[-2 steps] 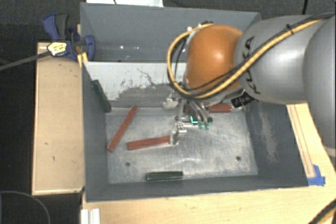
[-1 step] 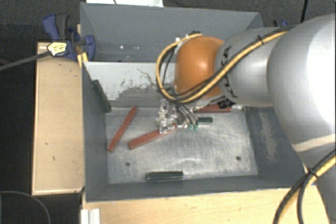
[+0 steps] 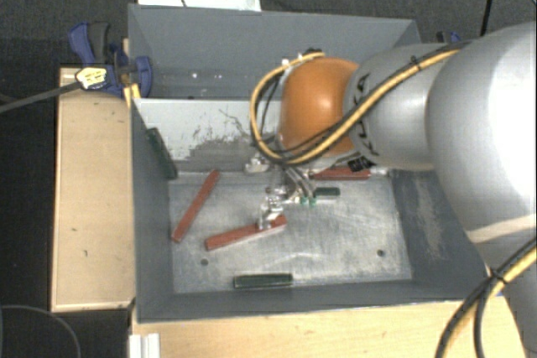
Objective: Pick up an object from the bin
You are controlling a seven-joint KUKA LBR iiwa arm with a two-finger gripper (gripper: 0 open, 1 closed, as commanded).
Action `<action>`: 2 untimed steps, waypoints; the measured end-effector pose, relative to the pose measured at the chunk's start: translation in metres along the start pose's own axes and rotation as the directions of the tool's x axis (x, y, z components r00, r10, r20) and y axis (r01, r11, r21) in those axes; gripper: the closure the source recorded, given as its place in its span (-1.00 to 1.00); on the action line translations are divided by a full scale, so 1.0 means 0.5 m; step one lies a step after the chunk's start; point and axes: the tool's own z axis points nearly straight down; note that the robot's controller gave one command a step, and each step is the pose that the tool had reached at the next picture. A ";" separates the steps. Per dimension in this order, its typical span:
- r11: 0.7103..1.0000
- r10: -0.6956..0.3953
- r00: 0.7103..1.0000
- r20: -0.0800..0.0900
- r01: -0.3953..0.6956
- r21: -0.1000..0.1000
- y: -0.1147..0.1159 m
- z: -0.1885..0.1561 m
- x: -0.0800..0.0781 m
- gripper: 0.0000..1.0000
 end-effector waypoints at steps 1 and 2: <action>1.000 0.002 1.000 -0.011 -0.002 0.001 0.000 0.007 0.007 1.00; 1.000 0.001 1.000 -0.020 -0.001 0.003 -0.001 0.012 0.012 -1.00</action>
Offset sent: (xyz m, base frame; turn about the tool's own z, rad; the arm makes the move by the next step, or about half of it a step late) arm 0.0000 0.0000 0.0000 0.0000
